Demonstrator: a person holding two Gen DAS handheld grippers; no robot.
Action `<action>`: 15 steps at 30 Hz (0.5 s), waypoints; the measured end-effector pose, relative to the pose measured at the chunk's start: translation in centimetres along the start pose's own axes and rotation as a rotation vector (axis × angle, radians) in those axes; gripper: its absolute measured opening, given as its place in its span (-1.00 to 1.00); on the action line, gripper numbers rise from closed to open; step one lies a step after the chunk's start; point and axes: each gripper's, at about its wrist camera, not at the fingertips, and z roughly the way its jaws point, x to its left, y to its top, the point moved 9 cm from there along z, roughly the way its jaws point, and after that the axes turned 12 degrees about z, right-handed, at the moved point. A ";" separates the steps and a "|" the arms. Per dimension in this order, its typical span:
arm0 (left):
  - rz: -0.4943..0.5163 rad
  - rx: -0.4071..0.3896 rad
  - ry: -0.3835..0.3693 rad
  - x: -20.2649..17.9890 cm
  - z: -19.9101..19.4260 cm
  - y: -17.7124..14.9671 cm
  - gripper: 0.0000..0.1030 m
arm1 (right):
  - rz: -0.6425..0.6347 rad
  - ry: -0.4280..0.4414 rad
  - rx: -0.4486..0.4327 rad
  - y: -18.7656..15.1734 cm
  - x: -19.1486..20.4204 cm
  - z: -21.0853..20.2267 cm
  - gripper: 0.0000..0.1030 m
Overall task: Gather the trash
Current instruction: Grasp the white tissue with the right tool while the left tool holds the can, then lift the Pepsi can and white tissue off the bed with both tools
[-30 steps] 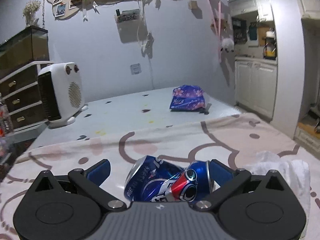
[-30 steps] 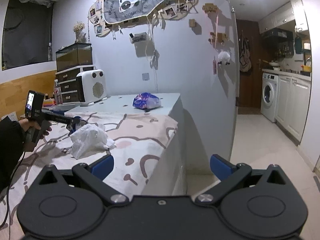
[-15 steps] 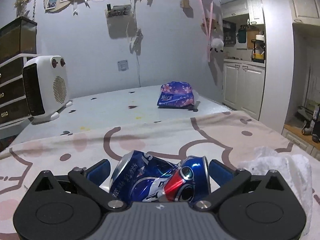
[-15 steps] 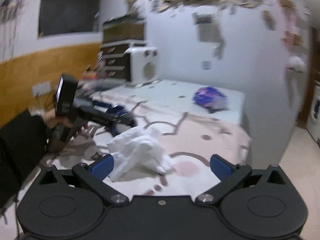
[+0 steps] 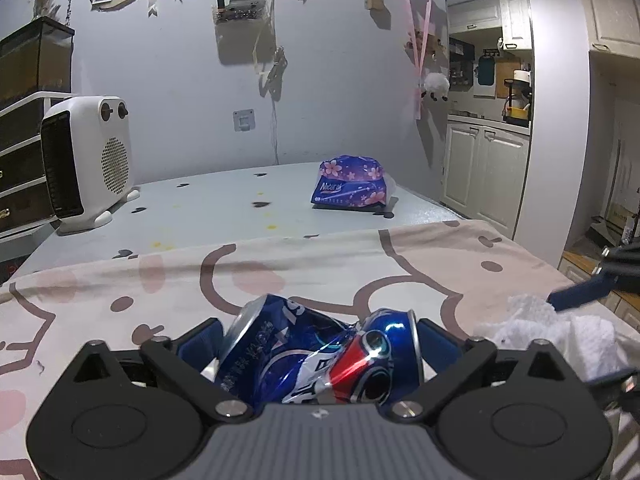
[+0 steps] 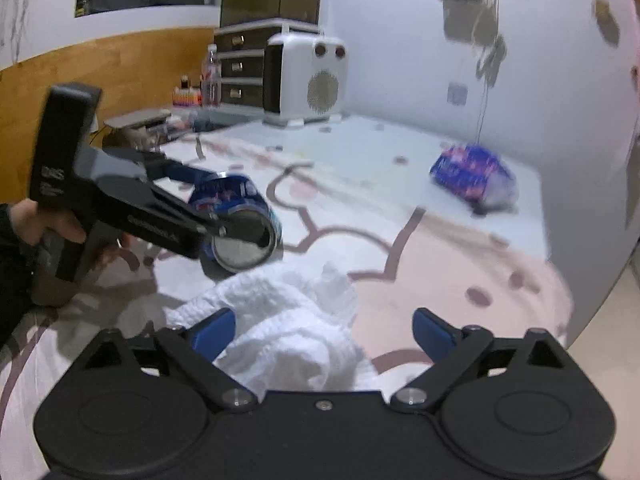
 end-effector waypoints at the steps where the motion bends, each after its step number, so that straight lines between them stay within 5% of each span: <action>1: -0.004 0.006 0.002 -0.1 0.0 0.0 0.92 | 0.002 0.009 0.010 -0.2 0.1 0.3 0.74; 4: -0.031 0.031 -0.009 -0.2 -0.1 0.1 0.91 | -0.007 0.020 0.050 -1.0 0.9 0.6 0.30; 6: -0.043 0.036 -0.012 -0.4 -0.1 0.1 0.91 | -0.013 0.024 0.064 -1.3 1.3 0.2 -0.28; 9: -0.051 0.046 0.007 -0.6 -0.2 0.1 0.91 | 0.012 0.017 0.062 -1.5 1.0 -1.2 -0.73; 15: -0.092 0.068 0.044 -0.9 -0.6 0.1 0.90 | 0.044 0.000 0.053 -2.6 0.3 -4.0 -0.79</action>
